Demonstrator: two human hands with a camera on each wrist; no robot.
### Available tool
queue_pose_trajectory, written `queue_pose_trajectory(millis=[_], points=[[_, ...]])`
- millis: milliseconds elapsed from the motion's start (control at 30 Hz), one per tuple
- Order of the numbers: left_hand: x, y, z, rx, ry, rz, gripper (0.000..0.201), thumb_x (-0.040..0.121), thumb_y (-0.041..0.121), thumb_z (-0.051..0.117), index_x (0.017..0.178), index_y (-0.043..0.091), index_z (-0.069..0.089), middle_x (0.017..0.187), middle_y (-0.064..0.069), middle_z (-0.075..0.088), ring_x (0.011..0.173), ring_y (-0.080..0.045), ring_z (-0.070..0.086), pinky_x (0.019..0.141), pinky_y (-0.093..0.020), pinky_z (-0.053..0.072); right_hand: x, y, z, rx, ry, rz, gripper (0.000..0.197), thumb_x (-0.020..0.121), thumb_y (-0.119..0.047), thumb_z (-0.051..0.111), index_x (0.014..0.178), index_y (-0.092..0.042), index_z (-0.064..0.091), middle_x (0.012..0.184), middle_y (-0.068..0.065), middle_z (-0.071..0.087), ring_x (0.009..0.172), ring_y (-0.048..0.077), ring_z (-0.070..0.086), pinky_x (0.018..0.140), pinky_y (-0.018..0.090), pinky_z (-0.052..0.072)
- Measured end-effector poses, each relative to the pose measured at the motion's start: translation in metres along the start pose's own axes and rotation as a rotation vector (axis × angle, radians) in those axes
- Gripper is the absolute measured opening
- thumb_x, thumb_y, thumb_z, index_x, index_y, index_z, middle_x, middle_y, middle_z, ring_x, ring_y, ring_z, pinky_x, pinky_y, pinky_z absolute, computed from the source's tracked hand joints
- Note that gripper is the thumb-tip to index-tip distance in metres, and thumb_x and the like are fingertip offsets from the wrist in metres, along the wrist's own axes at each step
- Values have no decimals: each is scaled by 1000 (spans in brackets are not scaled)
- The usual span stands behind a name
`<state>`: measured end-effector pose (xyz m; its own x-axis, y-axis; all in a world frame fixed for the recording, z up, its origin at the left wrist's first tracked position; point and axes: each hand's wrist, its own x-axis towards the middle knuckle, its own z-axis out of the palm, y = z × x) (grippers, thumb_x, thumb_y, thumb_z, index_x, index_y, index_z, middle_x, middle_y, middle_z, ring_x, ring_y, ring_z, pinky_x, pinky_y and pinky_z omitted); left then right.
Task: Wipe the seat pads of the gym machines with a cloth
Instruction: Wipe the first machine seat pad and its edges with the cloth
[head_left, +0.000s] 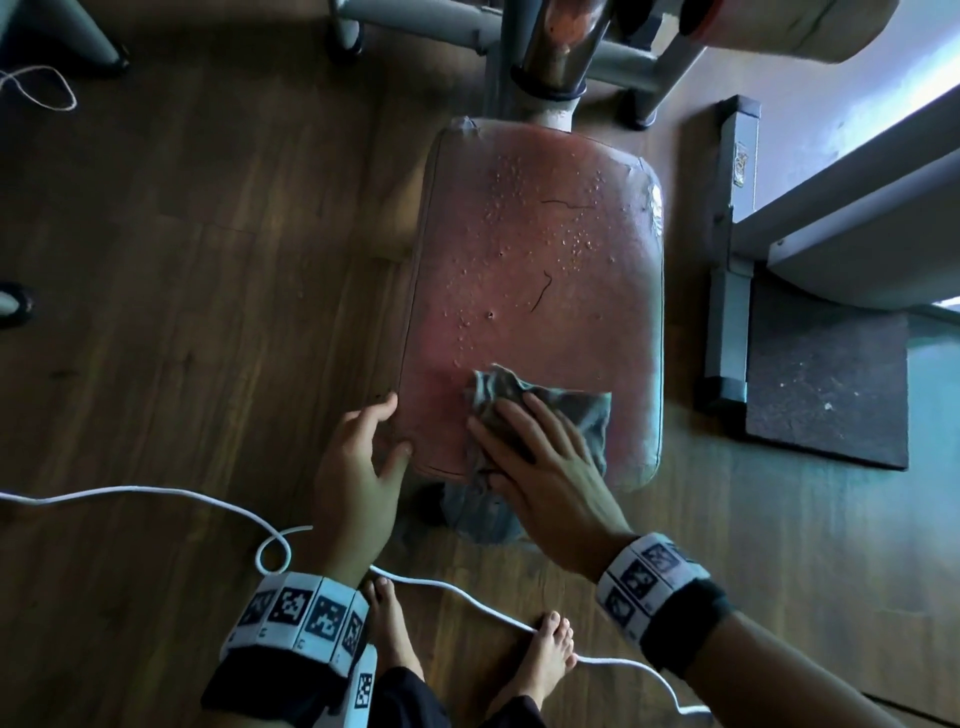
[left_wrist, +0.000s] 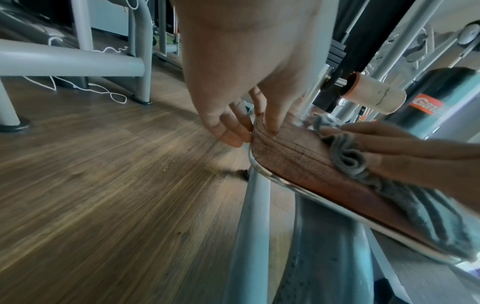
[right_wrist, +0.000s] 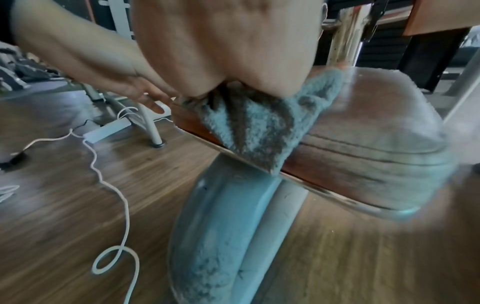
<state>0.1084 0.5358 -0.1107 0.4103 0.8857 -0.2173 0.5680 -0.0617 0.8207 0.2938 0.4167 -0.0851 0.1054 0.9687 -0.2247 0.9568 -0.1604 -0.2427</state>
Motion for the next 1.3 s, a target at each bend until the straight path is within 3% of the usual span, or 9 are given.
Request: queue_pose_trajectory(millis=[100,267,467,633,767,867,1033,1200,1300], points=[[5,2,-4,-71,12,-43,35,89,10,64,123,19,62,122,8,60,116,-7,55,99,-31,46,26,-2,2,-60,-92,-58,55,103,-46,27,153,-35,8,162,-1,3,149,27,-4,120,47,9],[17,3,-8,-124,25,-106,29,89,14,64,117,21,65,113,9,67,107,-3,60,94,-32,51,80,11,-3,-149,-111,-158,57,101,-50,22,154,-32,9,162,2,6,149,28,0,119,49,12],[33,16,-9,-91,47,-127,26,83,19,73,108,23,66,92,21,64,87,11,59,75,-6,44,171,25,-16,-192,-78,-189,56,101,-49,19,153,-33,8,162,-1,6,149,26,-1,120,46,7],[47,15,-4,4,27,-192,36,77,17,78,110,24,65,104,11,66,98,-7,61,85,-28,51,248,49,-38,-217,-72,-123,55,100,-50,18,153,-35,8,162,-4,1,149,25,-6,118,43,-1],[53,9,-4,13,4,-187,34,71,14,83,99,23,64,98,13,64,96,-5,58,79,-16,40,301,77,-51,-170,12,32,55,101,-50,22,153,-37,8,162,-2,-2,149,25,-7,119,46,1],[51,11,-4,27,27,-172,31,71,13,83,94,22,64,92,13,64,90,-5,59,77,-19,43,320,85,-60,-56,19,185,56,100,-52,20,152,-38,5,162,-2,-6,148,24,-9,118,44,-2],[45,16,1,48,81,-161,27,74,13,81,92,22,64,87,19,59,86,-3,58,70,-13,39,307,78,-60,-51,41,192,61,100,-52,23,154,-32,3,162,-1,-4,149,25,-8,119,45,-2],[49,13,10,-12,95,-279,35,71,11,80,85,34,58,89,12,63,90,-16,61,83,-41,50,231,52,-40,-127,13,18,65,97,-54,26,154,-24,13,162,7,7,148,33,4,119,51,9],[46,13,15,-29,93,-274,38,74,5,77,82,35,54,82,14,62,85,-20,63,80,-45,52,168,24,-20,-104,-12,-152,66,93,-50,28,152,-20,25,159,11,19,146,36,16,116,54,19]])
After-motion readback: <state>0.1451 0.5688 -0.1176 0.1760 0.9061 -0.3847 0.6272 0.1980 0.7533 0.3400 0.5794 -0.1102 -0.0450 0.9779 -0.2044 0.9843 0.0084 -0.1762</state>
